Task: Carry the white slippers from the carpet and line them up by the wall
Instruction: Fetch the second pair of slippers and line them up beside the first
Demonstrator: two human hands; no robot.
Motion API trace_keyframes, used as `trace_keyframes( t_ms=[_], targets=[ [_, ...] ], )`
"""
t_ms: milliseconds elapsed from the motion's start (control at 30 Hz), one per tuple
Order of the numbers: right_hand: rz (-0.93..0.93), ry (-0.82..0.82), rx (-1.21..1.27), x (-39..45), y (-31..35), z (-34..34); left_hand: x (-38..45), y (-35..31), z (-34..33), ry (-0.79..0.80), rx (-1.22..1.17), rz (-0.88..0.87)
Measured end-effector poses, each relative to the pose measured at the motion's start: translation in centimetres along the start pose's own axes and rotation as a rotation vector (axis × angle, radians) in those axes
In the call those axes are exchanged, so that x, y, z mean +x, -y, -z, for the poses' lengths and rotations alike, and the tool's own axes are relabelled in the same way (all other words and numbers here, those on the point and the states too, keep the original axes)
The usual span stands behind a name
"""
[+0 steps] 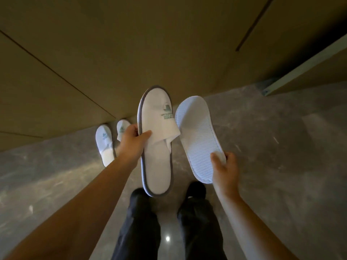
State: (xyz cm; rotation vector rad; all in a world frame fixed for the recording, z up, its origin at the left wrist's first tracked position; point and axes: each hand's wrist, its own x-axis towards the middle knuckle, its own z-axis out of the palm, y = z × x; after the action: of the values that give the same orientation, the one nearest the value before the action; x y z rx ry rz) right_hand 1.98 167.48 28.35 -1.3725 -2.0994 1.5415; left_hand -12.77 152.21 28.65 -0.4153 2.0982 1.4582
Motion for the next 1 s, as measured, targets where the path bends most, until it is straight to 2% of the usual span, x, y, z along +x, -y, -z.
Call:
trace_keyframes(
  t_ms=[167, 367, 467, 600, 800, 900, 1000],
  targets=[
    [-0.026, 0.081, -0.024, 7.1, -8.7, -4.3, 6.5, 7.2, -5.5, -0.057, -0.059, 0.105],
    [-0.073, 0.184, -0.077, 14.2, -21.2, -11.7, 16.0, 18.1, -9.1, -0.069, -0.015, 0.061],
    [-0.101, 0.157, -0.041, 17.9, -26.5, -15.3, 21.0, 23.4, -10.3, -0.067, 0.017, 0.047],
    [-0.07, 0.039, -0.034, 24.2, -32.3, -19.2, 27.6, 28.7, -12.7, -0.011, 0.011, 0.018],
    [-0.07, -0.09, -0.027, 30.3, -37.6, -21.7, 34.2, 31.5, -16.1, 0.026, -0.049, -0.05],
    [-0.05, -0.07, -0.147, 30.8, -37.8, -21.9, 34.9, 31.5, -16.8, 0.063, -0.112, -0.066],
    [0.054, -0.01, -0.233, 29.6, -36.5, -21.8, 34.6, 31.6, -16.9, 0.068, -0.169, -0.05]
  ],
)
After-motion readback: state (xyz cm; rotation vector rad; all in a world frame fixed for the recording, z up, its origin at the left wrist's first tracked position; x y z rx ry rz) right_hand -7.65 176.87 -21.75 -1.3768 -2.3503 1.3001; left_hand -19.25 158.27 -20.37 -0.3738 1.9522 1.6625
